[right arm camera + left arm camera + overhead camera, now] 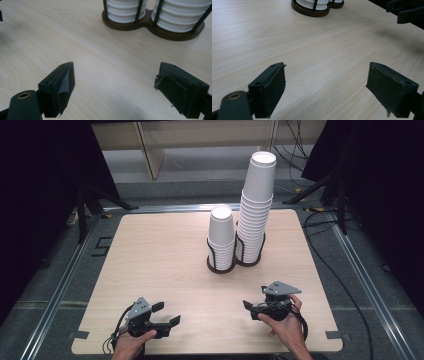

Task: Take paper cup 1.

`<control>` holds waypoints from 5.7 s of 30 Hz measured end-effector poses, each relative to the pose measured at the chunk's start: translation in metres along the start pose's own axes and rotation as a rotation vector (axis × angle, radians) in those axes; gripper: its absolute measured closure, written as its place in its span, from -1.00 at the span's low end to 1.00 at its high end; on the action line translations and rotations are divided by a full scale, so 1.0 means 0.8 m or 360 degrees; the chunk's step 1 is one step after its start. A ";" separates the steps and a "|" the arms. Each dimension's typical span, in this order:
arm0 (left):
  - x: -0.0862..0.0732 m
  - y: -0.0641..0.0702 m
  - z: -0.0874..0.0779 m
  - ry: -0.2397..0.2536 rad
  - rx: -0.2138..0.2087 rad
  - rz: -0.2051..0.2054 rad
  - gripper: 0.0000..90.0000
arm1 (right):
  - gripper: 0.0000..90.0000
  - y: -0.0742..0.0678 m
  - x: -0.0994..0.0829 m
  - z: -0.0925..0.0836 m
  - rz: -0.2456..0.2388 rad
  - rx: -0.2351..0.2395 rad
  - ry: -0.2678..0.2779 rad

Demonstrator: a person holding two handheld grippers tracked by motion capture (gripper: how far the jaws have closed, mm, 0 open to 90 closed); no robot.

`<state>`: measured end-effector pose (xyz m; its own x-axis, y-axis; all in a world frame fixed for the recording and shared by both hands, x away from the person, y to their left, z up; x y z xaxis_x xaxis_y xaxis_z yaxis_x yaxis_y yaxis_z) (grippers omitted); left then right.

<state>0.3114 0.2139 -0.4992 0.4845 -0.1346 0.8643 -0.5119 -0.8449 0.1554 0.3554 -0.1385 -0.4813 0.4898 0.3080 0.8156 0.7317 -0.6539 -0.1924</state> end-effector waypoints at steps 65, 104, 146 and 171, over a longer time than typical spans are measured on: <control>0.001 -0.004 -0.003 0.0013 0.0057 0.0082 -0.68 | -0.66 -0.002 0.192 0.028 -0.0133 0.0102 0.0395; -0.002 0.001 -0.002 0.0002 0.0042 0.0100 -0.68 | -0.66 0.022 0.259 0.089 -0.0038 -0.0184 0.0402; -0.002 0.002 -0.001 0.0007 0.0022 0.0108 -0.68 | -0.54 0.002 0.306 0.056 -0.0026 -0.0234 0.0551; -0.003 0.003 0.002 0.0000 0.0028 0.0118 -0.68 | -0.53 -0.061 0.335 -0.017 -0.0143 0.0051 0.0668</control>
<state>0.3103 0.2109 -0.5017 0.4459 -0.1972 0.8731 -0.5340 -0.8415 0.0827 0.4442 -0.0332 -0.2461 0.1929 0.0502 0.9799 0.7802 -0.6135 -0.1222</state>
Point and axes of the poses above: each handheld gripper's, and its own axes: z roughly forward along the jaws, x roughly out of its top, y roughly to its right, the point moved 4 cm from there along z, roughly forward along the jaws, and after that the axes turned 10 degrees about x, right-handed, at the moved point
